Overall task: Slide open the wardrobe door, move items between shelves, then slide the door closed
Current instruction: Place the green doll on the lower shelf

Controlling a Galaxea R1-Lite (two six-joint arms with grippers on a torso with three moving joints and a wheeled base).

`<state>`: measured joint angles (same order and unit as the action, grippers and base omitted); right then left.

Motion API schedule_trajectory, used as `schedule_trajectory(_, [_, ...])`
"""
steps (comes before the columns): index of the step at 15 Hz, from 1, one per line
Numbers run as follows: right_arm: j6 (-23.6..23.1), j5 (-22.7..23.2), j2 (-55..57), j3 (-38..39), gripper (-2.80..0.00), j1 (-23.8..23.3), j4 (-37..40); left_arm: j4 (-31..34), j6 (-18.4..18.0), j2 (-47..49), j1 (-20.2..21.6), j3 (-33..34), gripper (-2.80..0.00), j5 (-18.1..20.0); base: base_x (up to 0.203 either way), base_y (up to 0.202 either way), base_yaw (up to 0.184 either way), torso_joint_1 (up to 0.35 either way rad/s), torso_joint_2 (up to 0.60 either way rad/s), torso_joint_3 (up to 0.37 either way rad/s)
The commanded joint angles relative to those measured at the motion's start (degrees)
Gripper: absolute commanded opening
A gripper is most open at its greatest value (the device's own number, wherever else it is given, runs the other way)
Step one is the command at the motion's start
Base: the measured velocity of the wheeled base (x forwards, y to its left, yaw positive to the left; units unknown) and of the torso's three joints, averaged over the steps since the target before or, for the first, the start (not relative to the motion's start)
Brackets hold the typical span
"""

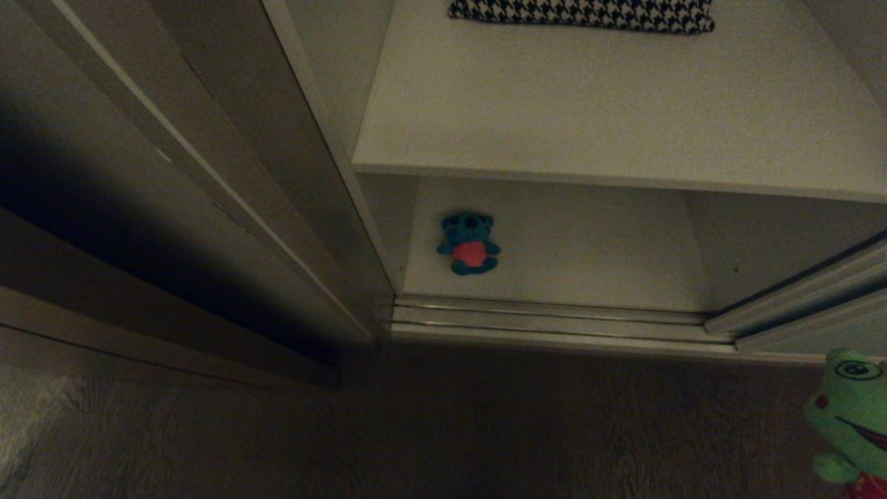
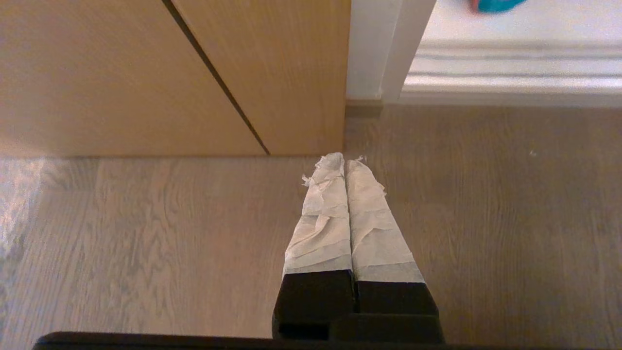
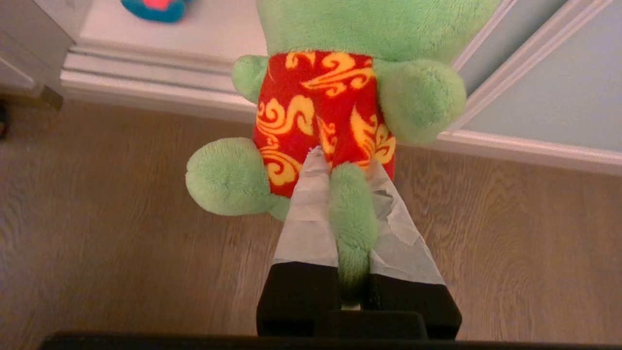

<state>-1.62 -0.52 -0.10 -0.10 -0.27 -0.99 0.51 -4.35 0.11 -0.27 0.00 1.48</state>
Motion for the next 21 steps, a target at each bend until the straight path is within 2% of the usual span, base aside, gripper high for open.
schedule_trajectory(1, [-0.04, 0.0, 0.01, 0.08, -2.8, 0.0, -0.07, 0.02, -0.04, 0.07, 0.0, 0.0, -2.8, 0.02, 0.0, 0.0, 0.0, 0.001, 0.0, -0.196])
schedule_trajectory(21, [0.13, 0.08, 0.01, -0.21, -2.8, 0.0, 0.59, 0.19, -0.13, 0.07, 0.0, 0.0, -2.8, 0.19, 0.0, 0.0, 0.0, 0.002, 0.0, -0.187])
